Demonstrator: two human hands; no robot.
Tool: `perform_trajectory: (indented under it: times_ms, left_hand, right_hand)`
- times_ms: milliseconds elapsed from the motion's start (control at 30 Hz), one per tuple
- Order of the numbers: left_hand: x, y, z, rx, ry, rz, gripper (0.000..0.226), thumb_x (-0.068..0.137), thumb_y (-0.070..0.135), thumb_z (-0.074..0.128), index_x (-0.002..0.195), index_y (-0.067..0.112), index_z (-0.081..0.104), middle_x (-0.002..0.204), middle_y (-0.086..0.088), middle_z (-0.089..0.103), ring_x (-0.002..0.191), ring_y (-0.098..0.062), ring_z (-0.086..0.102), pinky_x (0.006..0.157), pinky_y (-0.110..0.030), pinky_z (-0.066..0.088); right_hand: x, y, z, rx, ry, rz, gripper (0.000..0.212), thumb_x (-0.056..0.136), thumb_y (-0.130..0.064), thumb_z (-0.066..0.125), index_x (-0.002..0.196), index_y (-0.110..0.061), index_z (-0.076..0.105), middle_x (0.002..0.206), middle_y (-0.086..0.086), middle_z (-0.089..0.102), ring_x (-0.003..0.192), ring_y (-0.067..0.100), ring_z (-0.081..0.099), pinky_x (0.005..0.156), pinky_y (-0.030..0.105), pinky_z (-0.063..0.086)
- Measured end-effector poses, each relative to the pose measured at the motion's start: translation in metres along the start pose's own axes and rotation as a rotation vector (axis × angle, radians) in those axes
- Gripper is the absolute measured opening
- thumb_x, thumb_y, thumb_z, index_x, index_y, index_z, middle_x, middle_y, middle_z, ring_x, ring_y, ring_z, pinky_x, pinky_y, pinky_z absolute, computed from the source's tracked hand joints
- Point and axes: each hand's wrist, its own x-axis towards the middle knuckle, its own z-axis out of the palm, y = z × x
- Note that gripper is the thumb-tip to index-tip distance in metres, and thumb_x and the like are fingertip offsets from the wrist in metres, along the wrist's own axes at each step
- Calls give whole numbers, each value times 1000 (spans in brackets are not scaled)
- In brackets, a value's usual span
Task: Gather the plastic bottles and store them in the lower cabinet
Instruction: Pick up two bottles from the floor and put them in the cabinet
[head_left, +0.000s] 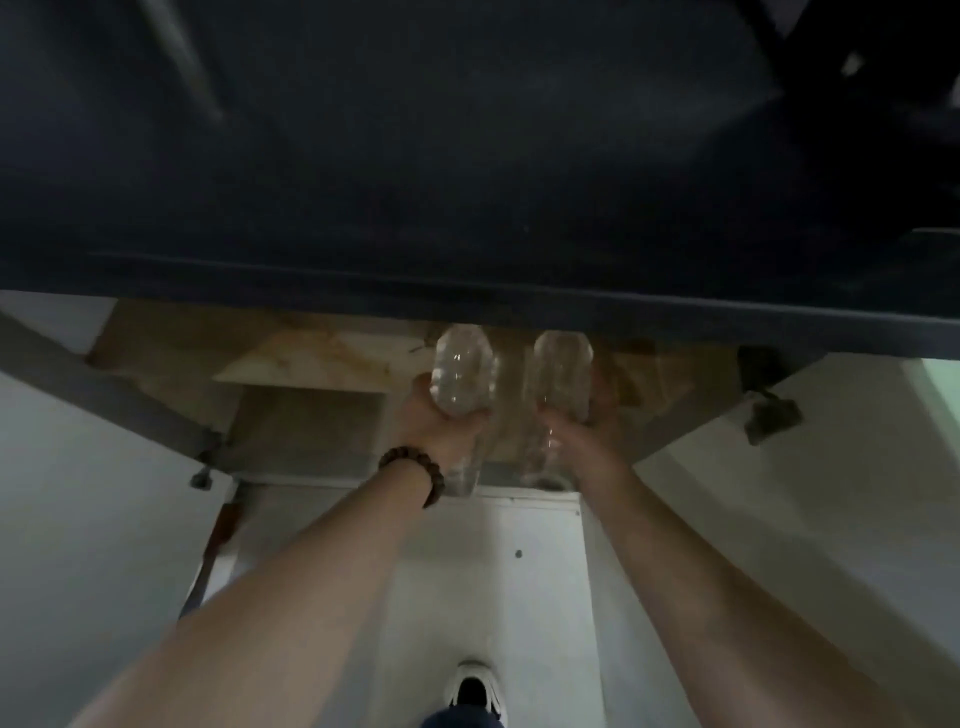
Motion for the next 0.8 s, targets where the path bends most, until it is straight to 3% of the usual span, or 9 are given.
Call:
perform_trajectory:
  times_ms: [67, 100, 200, 300, 367, 433, 533, 700, 800]
  left_hand:
    - [30, 6, 11, 45, 49, 52, 72, 66, 41, 81, 127, 21, 48, 114, 3, 64, 100, -19, 61, 83, -36, 53]
    - [43, 10, 16, 79, 73, 74, 72, 67, 43, 81, 127, 19, 49, 116, 3, 62, 102, -19, 60, 84, -36, 53]
    - [72, 21, 24, 255, 116, 115, 62, 70, 54, 75, 115, 17, 55, 99, 6, 60, 80, -14, 53, 56, -23, 42]
    - [93, 25, 31, 449, 122, 133, 66, 75, 58, 68, 120, 11, 57, 106, -6, 67, 89, -23, 61, 64, -28, 45]
    - [104, 27, 37, 584, 149, 157, 75, 79, 59, 63, 134, 10, 48, 117, -9, 64, 104, -27, 61, 73, -32, 45]
    - [110, 34, 41, 661, 159, 166, 83, 81, 61, 59, 144, 12, 35, 130, -11, 56, 113, -29, 57, 77, -34, 44]
    - [112, 40, 40, 714, 79, 186, 89, 83, 65, 53, 150, 14, 23, 147, -13, 40, 123, -32, 49, 92, -40, 44]
    - [95, 23, 34, 690, 17, 241, 88, 80, 74, 46, 144, 14, 34, 128, -14, 59, 105, -30, 61, 86, -44, 53]
    - [76, 12, 25, 613, 48, 255, 102, 77, 70, 55, 152, 17, 10, 154, -10, 29, 132, -30, 41, 102, -48, 43]
  right_hand:
    - [29, 2, 5, 16, 10, 30, 69, 70, -45, 78, 129, -48, 43, 135, -8, 51, 121, 24, 50, 96, 49, 45]
    - [41, 3, 8, 32, 13, 19, 64, 72, -42, 78, 127, -48, 45, 133, -8, 51, 119, 23, 50, 92, 46, 47]
    - [67, 3, 13, 2, 59, -44, 53, 72, -31, 79, 118, -33, 52, 119, -5, 59, 102, 16, 57, 70, 26, 44]
    - [84, 0, 16, -39, 107, -115, 33, 71, -26, 80, 96, -28, 59, 105, -1, 67, 87, 13, 62, 72, 26, 45]
    - [91, -5, 19, -91, 105, -163, 36, 72, -28, 80, 104, -26, 62, 97, -10, 64, 90, 8, 60, 77, 21, 45]
    - [94, -10, 22, -143, 107, -184, 45, 74, -32, 79, 114, -22, 61, 87, -18, 58, 76, -2, 52, 63, 6, 39]
    - [92, -14, 22, -231, 83, -198, 45, 76, -35, 77, 114, -16, 62, 100, -7, 63, 77, 3, 51, 48, 3, 29]
    - [82, -14, 18, -221, 55, -162, 30, 78, -37, 75, 100, -24, 60, 77, -22, 49, 62, -11, 35, 41, -7, 26]
    - [69, -12, 18, -156, 28, -145, 47, 78, -31, 76, 120, -16, 59, 104, -6, 62, 73, -2, 50, 38, 1, 34]
